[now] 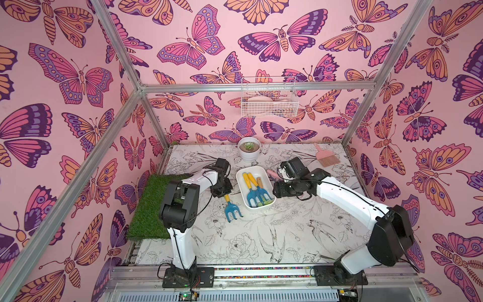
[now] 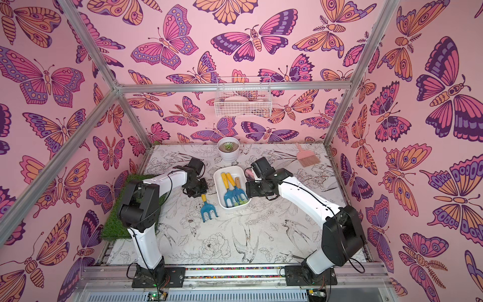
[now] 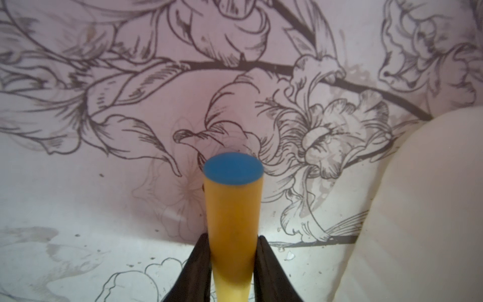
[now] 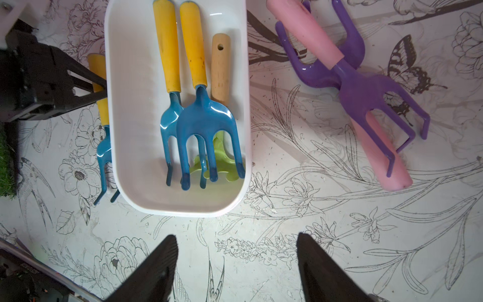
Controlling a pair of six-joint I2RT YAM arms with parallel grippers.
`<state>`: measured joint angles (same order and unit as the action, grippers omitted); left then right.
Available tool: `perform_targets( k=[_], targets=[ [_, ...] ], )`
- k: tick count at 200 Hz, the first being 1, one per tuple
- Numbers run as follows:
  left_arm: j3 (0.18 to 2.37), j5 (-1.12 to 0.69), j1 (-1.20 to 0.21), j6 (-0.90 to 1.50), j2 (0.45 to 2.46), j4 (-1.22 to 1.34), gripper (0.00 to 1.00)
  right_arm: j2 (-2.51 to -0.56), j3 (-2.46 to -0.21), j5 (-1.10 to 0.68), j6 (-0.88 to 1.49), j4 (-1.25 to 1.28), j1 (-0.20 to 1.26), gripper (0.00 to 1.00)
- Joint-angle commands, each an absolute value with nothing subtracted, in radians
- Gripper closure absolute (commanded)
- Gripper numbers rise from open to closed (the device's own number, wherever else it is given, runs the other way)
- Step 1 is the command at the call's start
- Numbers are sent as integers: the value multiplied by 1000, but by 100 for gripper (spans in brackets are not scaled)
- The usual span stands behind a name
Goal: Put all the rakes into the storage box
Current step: Pick up the rake at the center of the board.
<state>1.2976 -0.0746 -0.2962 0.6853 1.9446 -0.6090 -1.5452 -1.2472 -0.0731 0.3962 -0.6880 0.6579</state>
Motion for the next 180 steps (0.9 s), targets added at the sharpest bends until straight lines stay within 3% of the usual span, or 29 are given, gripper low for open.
perform_targets(
  k=[1,48,180],
  targets=[
    [1263,-45,-299,641,1921,-642,81,-1517,-1240,-78,410,-681,660,24],
    [1192,-57,-277,574,1820,-663,100,-1515,-1244,-85,411,-678,659,25],
    [1201,-202,-273,576,1639,-711,100,-1504,-1213,-86,432,-687,659,27]
  ],
)
